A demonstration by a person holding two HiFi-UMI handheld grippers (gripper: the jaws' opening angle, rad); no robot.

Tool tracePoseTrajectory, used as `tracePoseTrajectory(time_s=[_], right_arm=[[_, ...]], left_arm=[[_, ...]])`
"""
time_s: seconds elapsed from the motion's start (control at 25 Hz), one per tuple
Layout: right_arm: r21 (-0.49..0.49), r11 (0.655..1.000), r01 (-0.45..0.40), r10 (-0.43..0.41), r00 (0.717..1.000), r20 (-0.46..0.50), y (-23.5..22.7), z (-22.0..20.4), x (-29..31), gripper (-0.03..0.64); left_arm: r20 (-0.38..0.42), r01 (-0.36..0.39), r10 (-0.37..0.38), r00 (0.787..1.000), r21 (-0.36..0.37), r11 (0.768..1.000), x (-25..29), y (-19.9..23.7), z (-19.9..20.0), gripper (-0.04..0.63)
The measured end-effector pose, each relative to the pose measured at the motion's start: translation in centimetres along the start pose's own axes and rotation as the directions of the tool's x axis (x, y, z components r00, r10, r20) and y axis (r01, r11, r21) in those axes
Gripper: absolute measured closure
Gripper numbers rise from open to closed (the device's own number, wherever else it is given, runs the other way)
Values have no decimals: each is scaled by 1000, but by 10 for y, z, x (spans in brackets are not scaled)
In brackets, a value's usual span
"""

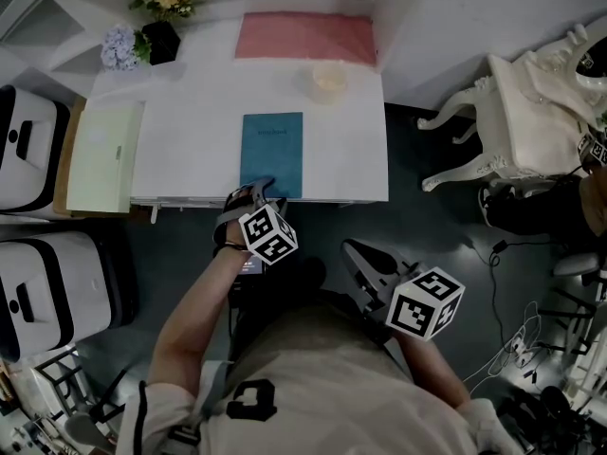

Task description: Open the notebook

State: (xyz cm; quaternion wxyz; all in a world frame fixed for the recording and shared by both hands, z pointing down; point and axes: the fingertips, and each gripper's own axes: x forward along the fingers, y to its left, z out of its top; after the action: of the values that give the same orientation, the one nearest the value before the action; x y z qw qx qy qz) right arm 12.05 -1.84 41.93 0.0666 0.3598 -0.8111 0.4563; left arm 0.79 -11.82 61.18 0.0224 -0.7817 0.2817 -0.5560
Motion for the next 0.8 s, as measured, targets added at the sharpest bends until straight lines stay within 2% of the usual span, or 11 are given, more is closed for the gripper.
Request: tracePoseTrajectory(time_s=[0.44, 0.8], right_arm=[[-2, 1000, -5, 5, 1000, -4, 0, 0, 1, 603], [4, 1000, -9, 9, 1000, 3, -1, 0, 0, 603]], left_arm=[[10, -19, 19, 1000, -16, 1000, -4, 5, 0, 370], [54, -41, 44, 998, -63, 997, -17, 10, 5, 385]])
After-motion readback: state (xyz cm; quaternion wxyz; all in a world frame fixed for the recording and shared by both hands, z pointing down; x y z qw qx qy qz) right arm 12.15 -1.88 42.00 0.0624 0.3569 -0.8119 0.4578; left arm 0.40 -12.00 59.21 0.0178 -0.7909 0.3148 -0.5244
